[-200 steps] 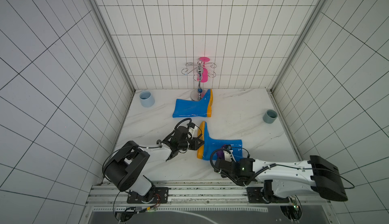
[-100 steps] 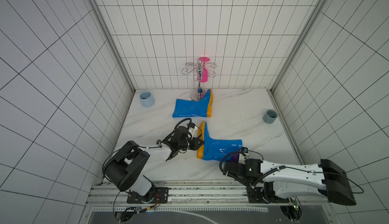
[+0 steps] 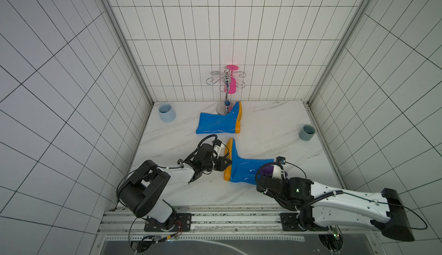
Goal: Wipe the rubber boots with a cloth
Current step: Wipe the dirt off the rubber boot.
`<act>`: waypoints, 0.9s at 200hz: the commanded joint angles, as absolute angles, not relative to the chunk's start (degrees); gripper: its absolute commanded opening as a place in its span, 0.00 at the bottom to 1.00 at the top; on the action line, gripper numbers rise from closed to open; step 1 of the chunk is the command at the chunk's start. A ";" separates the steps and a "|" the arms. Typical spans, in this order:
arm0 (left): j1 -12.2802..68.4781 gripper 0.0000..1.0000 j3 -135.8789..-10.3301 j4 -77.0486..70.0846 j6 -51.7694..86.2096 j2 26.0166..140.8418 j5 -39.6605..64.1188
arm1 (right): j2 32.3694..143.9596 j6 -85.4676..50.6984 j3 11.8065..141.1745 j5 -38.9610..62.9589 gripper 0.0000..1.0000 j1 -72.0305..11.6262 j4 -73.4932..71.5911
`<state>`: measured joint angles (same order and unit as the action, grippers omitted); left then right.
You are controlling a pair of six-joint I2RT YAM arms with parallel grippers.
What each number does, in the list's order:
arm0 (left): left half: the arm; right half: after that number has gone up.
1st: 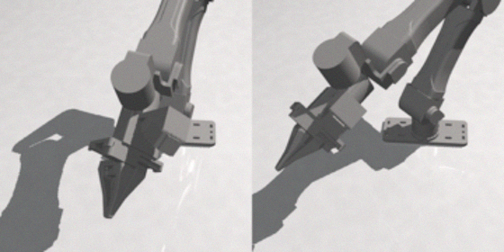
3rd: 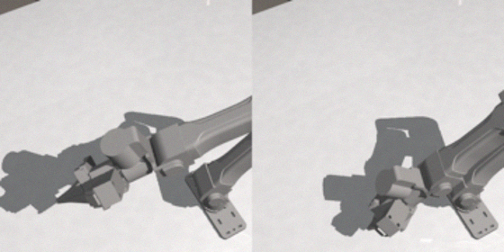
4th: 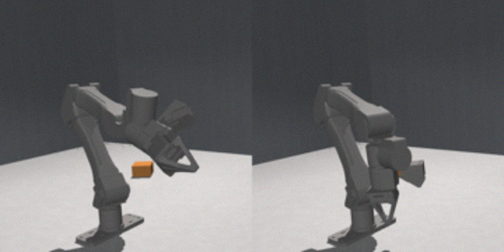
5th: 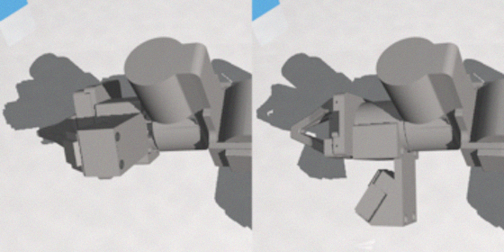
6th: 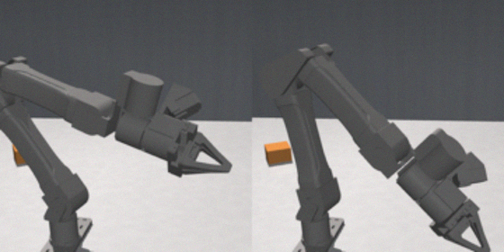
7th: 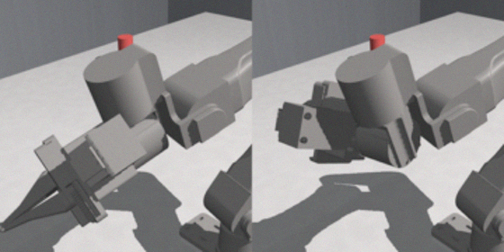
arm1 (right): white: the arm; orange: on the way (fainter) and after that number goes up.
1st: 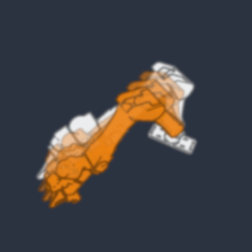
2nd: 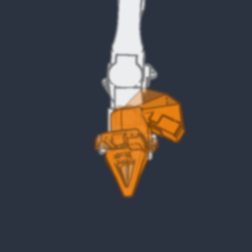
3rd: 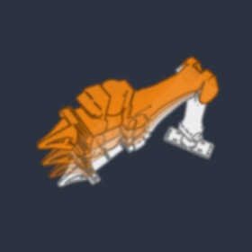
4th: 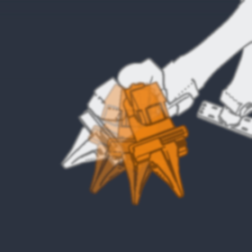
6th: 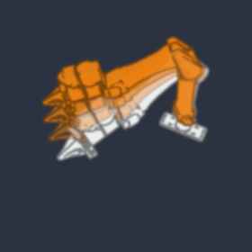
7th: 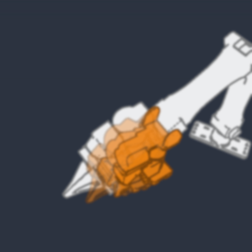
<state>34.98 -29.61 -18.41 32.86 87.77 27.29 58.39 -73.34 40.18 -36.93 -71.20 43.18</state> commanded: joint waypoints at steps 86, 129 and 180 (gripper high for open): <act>34.23 0.14 -24.87 -2.81 32.17 91.93 19.97 | 75.61 -43.31 41.02 -25.05 0.00 -62.21 -5.14; 34.21 0.14 -24.95 -2.55 32.28 92.06 20.03 | 85.65 -43.35 40.58 -20.45 0.00 -61.47 -12.48; 34.27 0.14 -24.89 -2.24 32.43 92.11 20.03 | 90.53 -41.90 39.46 -18.78 0.00 -57.16 -16.22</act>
